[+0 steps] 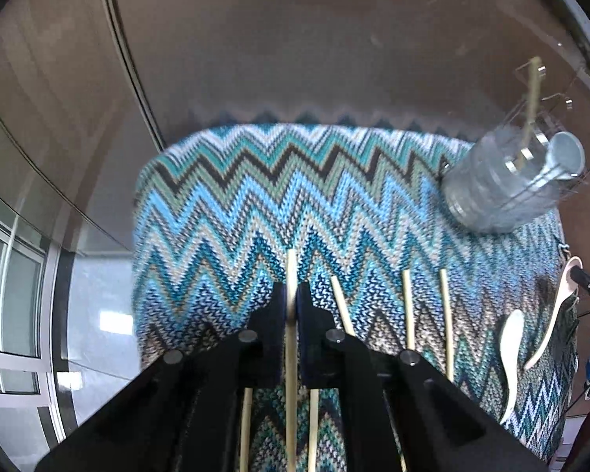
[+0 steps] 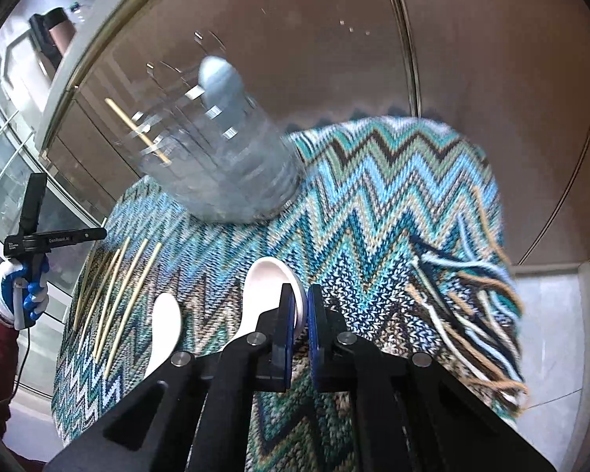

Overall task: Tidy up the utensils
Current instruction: 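Lift both utensils to the clear holder while both tools open to drop them in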

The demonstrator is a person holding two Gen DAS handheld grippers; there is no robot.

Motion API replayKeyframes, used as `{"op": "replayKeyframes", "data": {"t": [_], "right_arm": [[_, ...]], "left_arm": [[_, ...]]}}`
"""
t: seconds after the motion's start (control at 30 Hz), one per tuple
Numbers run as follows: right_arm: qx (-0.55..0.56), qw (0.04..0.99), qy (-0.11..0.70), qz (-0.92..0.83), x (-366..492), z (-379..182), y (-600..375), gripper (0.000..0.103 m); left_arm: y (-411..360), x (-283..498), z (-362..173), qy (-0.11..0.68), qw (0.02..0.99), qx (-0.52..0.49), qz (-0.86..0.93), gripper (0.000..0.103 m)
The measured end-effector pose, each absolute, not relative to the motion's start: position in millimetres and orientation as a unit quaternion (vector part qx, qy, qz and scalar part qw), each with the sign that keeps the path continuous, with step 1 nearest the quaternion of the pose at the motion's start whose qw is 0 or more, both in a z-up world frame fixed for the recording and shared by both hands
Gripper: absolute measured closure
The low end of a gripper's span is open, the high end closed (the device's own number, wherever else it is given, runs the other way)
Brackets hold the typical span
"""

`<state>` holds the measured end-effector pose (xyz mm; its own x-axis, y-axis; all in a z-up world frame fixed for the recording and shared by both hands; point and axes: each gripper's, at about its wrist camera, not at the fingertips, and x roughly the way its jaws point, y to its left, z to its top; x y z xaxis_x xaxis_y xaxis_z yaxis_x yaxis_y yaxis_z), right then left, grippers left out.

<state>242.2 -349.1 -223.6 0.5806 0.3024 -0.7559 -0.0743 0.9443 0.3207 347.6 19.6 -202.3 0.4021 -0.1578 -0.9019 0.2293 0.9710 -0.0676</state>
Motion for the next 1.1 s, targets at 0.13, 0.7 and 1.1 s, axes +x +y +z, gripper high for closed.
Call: {"op": "replayKeyframes", "data": {"t": [0.13, 0.7, 1.1], "right_arm": [[0.099, 0.896, 0.422, 0.093, 225.3, -198.9, -343.1, 0.096], [0.02, 0.945, 0.322, 0.053, 167.8, -102.9, -298.2, 0.096], [-0.027, 0.969, 0.246, 0.014, 134.7, -42.0, -271.6, 0.096]], "left_arm": [[23.7, 324.4, -173.9, 0.498, 0.859, 0.036, -0.113, 0.098], [60.1, 256.0, -89.6, 0.376, 0.922, 0.003, -0.092, 0.098], [64.1, 227.3, -53.3, 0.321, 0.939, -0.063, -0.107, 0.098]]}}
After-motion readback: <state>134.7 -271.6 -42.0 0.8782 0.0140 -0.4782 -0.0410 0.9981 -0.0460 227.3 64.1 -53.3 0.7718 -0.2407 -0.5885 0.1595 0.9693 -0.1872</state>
